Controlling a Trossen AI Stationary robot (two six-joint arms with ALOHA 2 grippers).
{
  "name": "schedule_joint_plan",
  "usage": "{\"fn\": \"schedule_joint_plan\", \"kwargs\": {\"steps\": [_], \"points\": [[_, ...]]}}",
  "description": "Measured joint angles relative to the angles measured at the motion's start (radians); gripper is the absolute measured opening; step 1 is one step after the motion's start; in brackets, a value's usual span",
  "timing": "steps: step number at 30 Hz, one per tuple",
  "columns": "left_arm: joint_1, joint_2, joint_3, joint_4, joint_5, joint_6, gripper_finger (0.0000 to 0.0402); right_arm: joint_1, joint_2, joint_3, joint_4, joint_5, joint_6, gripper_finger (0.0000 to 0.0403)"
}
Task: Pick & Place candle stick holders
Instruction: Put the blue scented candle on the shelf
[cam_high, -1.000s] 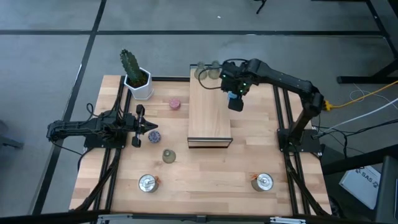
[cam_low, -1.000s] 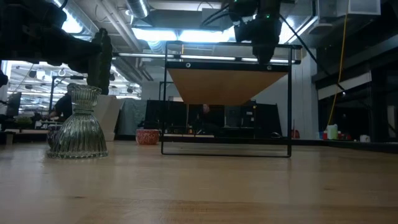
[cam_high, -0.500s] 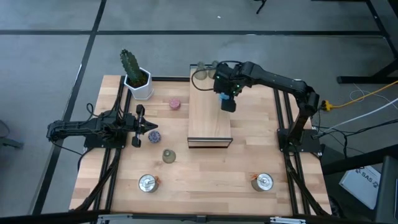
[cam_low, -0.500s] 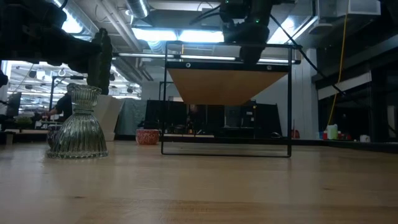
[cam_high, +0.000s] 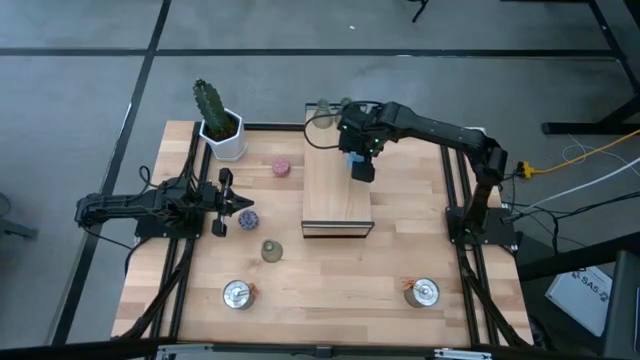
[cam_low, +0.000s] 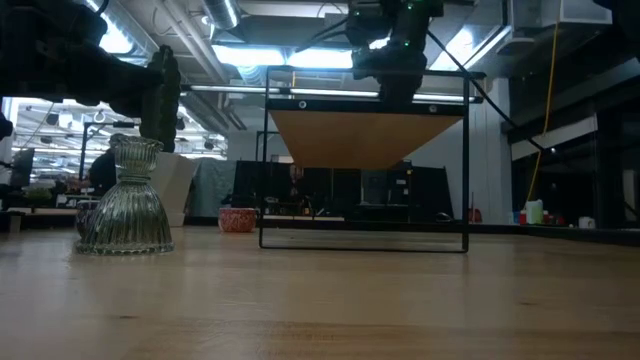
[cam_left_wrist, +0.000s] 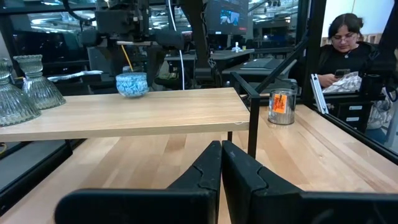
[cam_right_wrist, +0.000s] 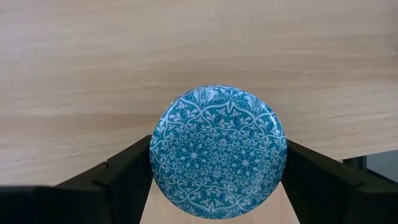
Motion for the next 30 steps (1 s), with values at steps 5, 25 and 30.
{"fn": "schedule_joint_plan", "kwargs": {"steps": [5, 25, 30], "points": [[0.000, 0.000, 0.000, 0.000, 0.000, 0.000, 0.0006, 0.000, 0.006, 0.000, -0.013, 0.000, 0.000, 0.0311], [0.000, 0.000, 0.000, 0.000, 0.000, 0.000, 0.0006, 0.000, 0.007, 0.000, -0.018, -0.004, 0.003, 0.0311], [0.000, 0.000, 0.000, 0.000, 0.000, 0.000, 0.0006, 0.000, 0.007, 0.000, -0.010, -0.004, 0.003, 0.0311]]}}
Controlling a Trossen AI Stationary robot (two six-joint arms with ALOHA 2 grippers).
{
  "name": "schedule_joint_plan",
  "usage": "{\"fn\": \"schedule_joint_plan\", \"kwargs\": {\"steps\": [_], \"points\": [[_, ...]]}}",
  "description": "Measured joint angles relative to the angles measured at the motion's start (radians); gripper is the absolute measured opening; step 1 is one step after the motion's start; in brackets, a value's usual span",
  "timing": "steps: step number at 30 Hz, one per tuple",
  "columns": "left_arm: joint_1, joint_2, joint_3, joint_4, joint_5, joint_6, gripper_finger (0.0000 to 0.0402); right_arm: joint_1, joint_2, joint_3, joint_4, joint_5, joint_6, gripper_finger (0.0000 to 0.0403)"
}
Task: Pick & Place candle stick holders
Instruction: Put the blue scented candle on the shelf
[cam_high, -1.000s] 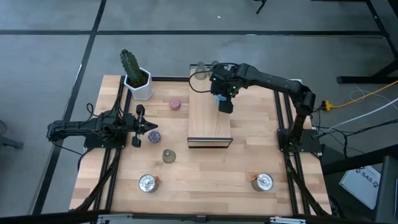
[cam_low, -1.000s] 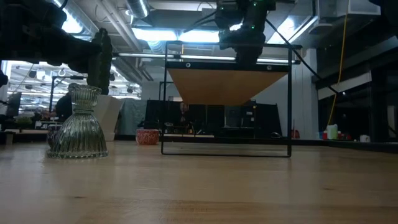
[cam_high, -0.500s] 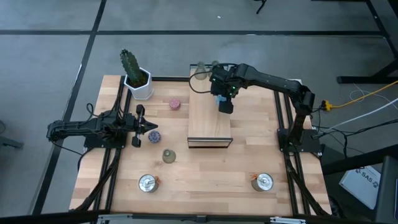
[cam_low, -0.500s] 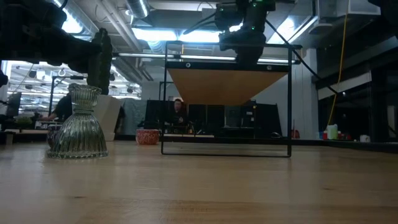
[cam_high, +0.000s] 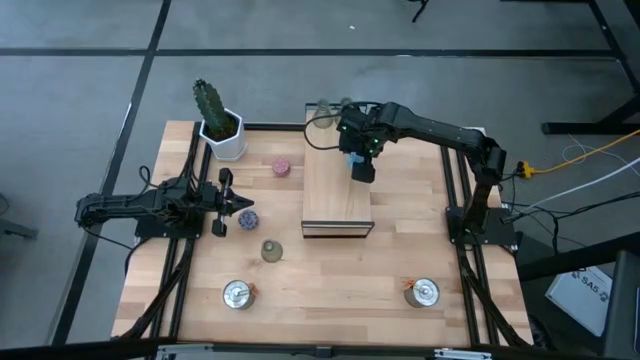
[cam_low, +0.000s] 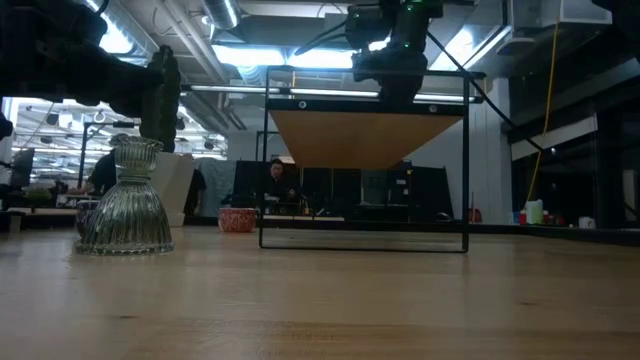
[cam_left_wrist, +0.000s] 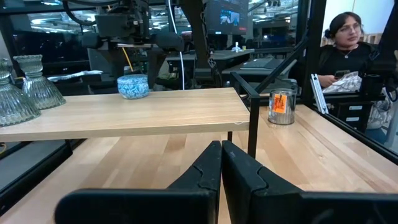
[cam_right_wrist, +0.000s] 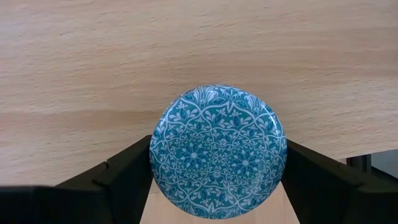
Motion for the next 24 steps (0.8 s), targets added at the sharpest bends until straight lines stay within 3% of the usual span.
{"fn": "schedule_joint_plan", "kwargs": {"steps": [24], "points": [[0.000, 0.000, 0.000, 0.000, 0.000, 0.000, 0.0006, 0.000, 0.000, 0.000, 0.009, -0.003, -0.002, 0.0330]]}}
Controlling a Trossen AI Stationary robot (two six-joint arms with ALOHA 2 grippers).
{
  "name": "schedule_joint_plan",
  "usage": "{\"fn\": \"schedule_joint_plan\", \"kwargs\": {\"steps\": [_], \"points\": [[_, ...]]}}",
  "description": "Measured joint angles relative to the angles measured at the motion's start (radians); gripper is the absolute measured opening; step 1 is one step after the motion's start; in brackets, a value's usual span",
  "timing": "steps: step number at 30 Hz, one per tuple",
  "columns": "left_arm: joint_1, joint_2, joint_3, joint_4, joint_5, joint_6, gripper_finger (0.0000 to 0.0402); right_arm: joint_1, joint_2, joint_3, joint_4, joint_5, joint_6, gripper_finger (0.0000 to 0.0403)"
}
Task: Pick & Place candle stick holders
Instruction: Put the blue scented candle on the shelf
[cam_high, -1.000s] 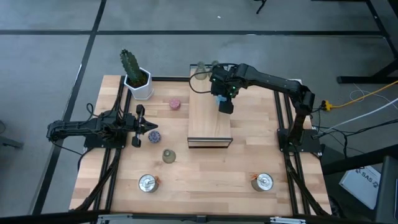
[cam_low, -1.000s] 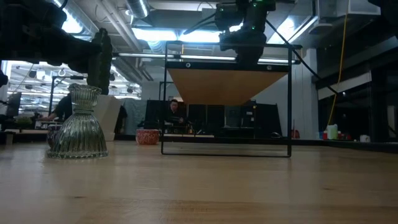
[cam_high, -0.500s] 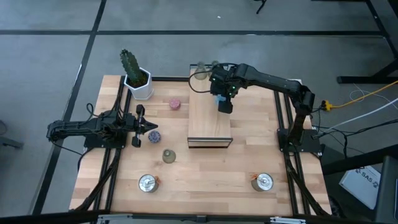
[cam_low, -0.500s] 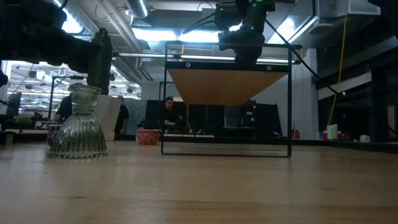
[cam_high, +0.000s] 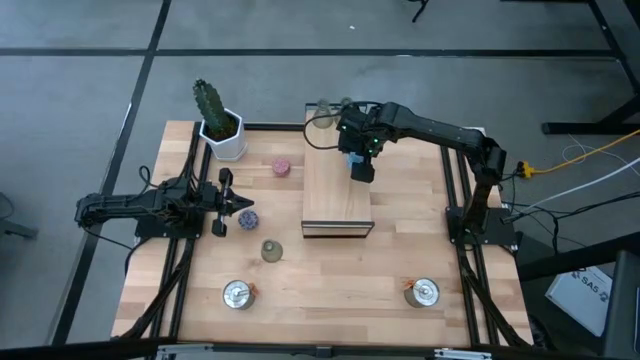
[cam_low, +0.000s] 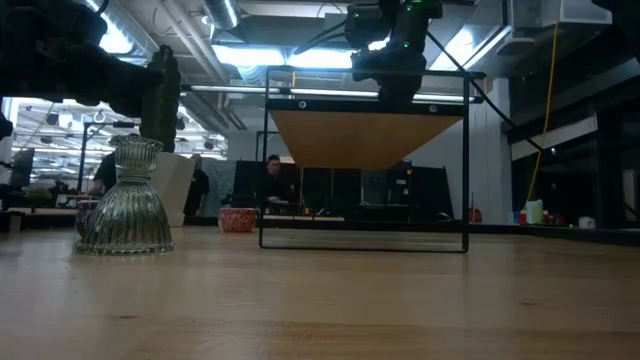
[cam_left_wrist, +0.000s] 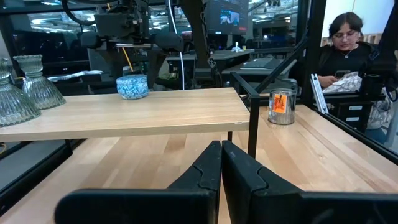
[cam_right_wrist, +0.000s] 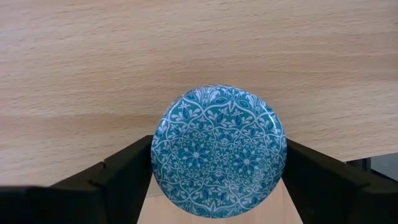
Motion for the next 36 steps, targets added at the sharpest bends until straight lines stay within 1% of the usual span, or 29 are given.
{"fn": "schedule_joint_plan", "kwargs": {"steps": [25, 36], "points": [[0.000, 0.000, 0.000, 0.000, 0.000, 0.000, 0.0006, -0.001, -0.004, 0.000, -0.017, 0.005, 0.007, 0.0384], [0.000, 0.000, 0.000, 0.000, 0.000, 0.000, 0.0006, -0.002, -0.031, 0.000, -0.023, 0.043, 0.010, 0.0388]]}}
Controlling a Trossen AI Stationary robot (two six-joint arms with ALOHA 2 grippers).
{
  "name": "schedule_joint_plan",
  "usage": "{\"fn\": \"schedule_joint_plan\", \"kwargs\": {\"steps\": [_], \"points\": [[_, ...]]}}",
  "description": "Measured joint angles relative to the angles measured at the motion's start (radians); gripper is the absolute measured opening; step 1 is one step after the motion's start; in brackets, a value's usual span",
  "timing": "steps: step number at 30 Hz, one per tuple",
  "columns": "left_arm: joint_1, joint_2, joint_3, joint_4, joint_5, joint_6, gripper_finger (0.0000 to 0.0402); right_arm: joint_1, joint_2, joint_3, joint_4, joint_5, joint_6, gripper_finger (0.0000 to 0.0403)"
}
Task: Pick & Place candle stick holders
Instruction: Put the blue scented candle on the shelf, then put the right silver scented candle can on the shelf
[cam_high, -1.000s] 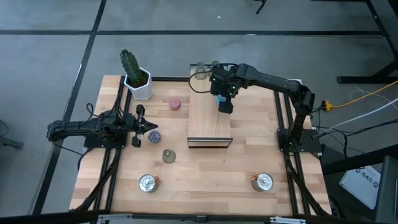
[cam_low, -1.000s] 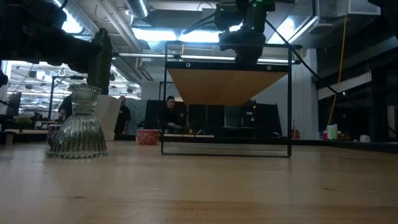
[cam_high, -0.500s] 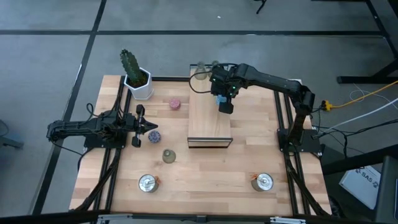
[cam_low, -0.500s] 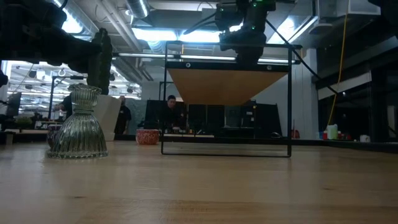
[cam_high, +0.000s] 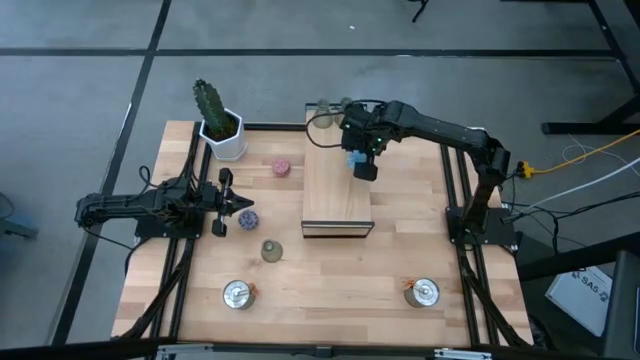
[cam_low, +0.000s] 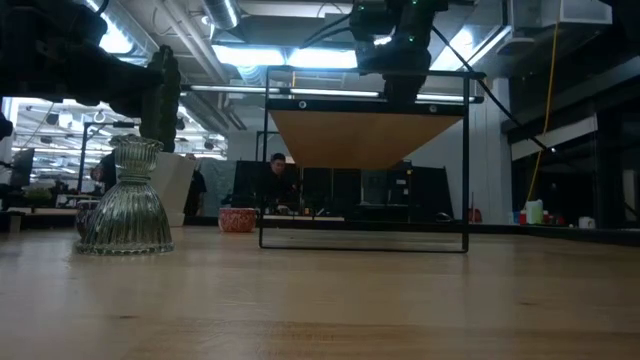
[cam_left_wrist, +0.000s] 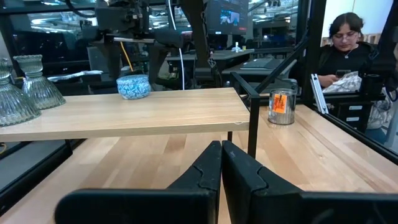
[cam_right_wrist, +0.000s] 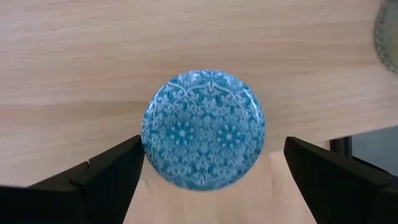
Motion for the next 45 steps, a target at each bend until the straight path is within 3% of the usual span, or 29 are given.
{"fn": "schedule_joint_plan", "kwargs": {"steps": [13, 21, 32, 37, 45], "points": [[0.000, 0.000, 0.000, 0.000, 0.000, 0.000, 0.0006, 0.016, -0.129, 0.000, -0.047, -0.006, 0.030, 0.0388], [0.000, 0.000, 0.000, 0.000, 0.000, 0.000, 0.0006, 0.085, -0.175, -0.015, -0.138, -0.008, 0.052, 0.0388], [0.000, 0.000, 0.000, 0.000, 0.000, 0.000, 0.0006, 0.209, -0.303, -0.217, -0.155, -0.017, 0.145, 0.0388], [0.000, 0.000, 0.000, 0.000, 0.000, 0.000, 0.0006, 0.259, -0.368, -0.314, -0.151, -0.078, 0.220, 0.0388], [0.000, 0.000, 0.000, 0.000, 0.000, 0.000, 0.0006, 0.340, -0.426, -0.384, -0.150, -0.114, 0.285, 0.0388]]}}
